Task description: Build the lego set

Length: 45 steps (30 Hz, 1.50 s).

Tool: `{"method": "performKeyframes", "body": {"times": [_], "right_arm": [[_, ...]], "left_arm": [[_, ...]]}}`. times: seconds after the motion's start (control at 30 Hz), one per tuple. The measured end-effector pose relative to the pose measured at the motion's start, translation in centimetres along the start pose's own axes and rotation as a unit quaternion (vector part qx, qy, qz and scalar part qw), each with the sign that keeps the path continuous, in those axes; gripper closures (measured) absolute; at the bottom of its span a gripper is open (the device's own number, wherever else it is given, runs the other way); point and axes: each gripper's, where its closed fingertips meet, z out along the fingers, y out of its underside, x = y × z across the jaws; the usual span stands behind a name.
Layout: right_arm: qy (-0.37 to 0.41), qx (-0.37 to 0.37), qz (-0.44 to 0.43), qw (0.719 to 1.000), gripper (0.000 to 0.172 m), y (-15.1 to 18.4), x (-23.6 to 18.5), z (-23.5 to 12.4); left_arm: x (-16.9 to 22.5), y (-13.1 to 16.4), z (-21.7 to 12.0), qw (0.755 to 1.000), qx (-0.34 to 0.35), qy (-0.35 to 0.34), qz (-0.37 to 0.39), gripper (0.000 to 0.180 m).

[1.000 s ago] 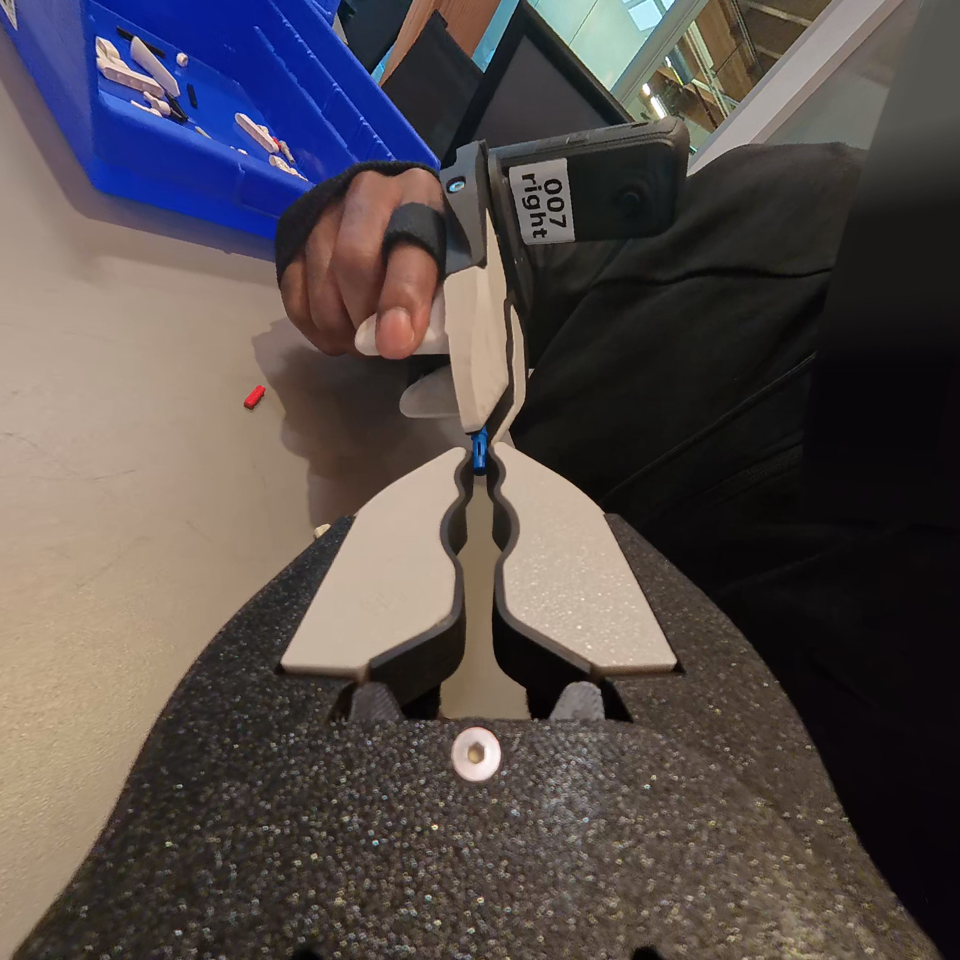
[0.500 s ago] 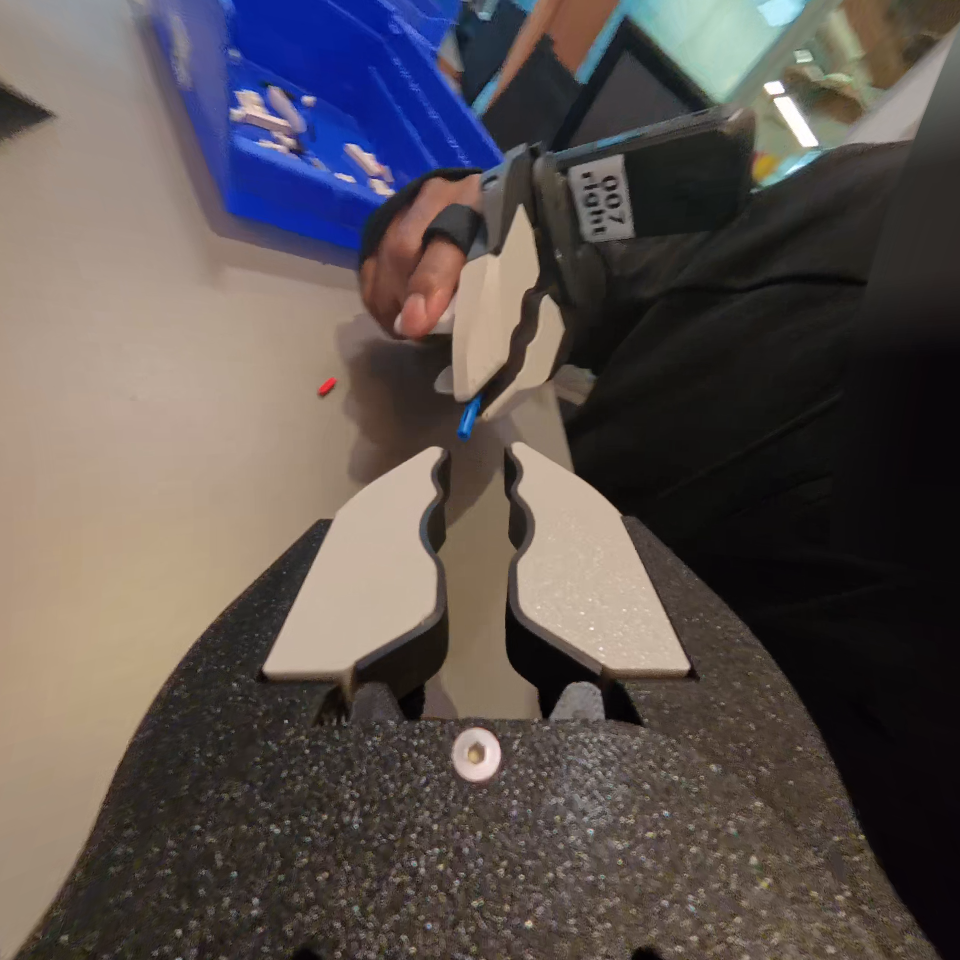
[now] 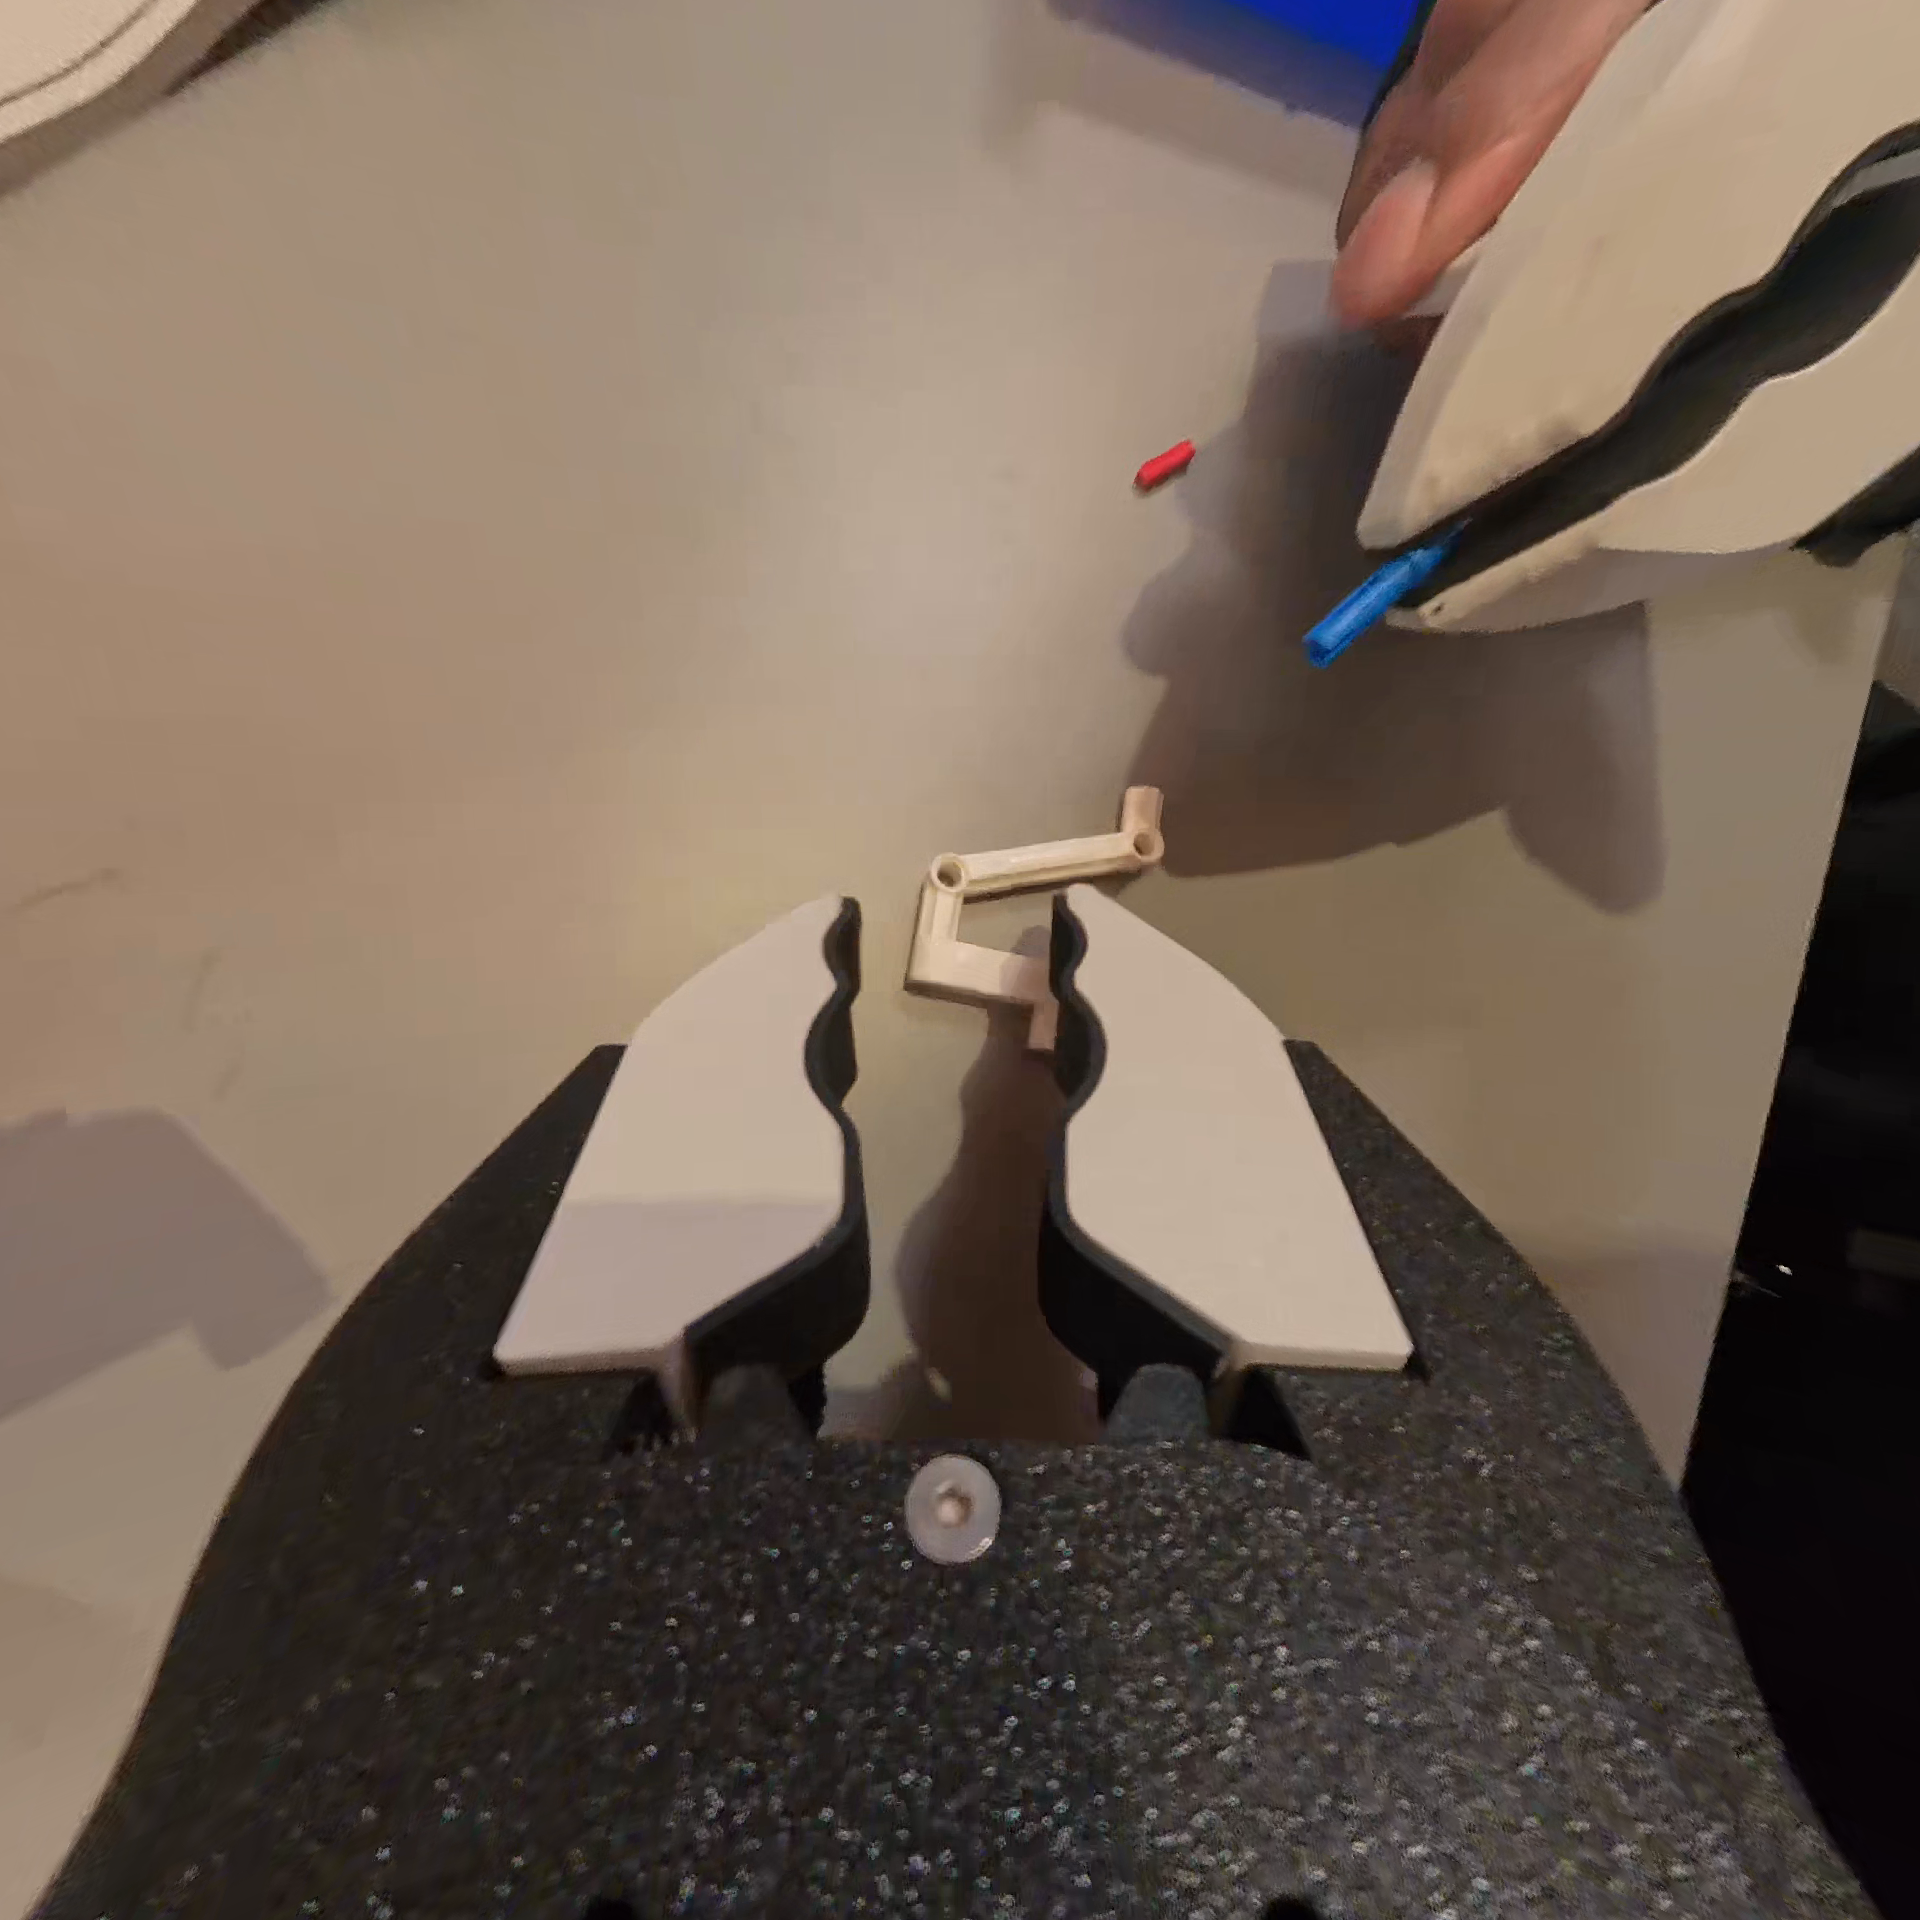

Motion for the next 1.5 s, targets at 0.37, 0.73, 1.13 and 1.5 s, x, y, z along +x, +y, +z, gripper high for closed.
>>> {"method": "performKeyframes", "body": {"times": [0.37, 0.73, 1.13, 1.5], "right_arm": [[-0.001, -0.077, 0.034, 0.996, 0.167, 2.1, -0.2, 1.0], [-0.037, -0.155, 0.141, 0.977, 0.167, 4.5, -1.2, 1.8], [-0.098, -0.089, 0.123, 0.984, 0.167, 2.6, -2.3, 1.9], [-0.09, -0.074, 0.105, 0.988, 0.167, 2.0, -2.2, 2.8]], "left_arm": [[0.9, 0.2, 0.7, 0.99, -0.045, 0.005, 0.13, 0.174], [2.6, -2.0, -0.1, 0.945, 0.065, -0.049, 0.316, 0.173], [6.5, -3.9, -1.8, 0.865, 0.21, -0.013, 0.456, 0.173], [6.8, -5.1, -2.1, 0.852, 0.228, -0.037, 0.47, 0.173]]}}
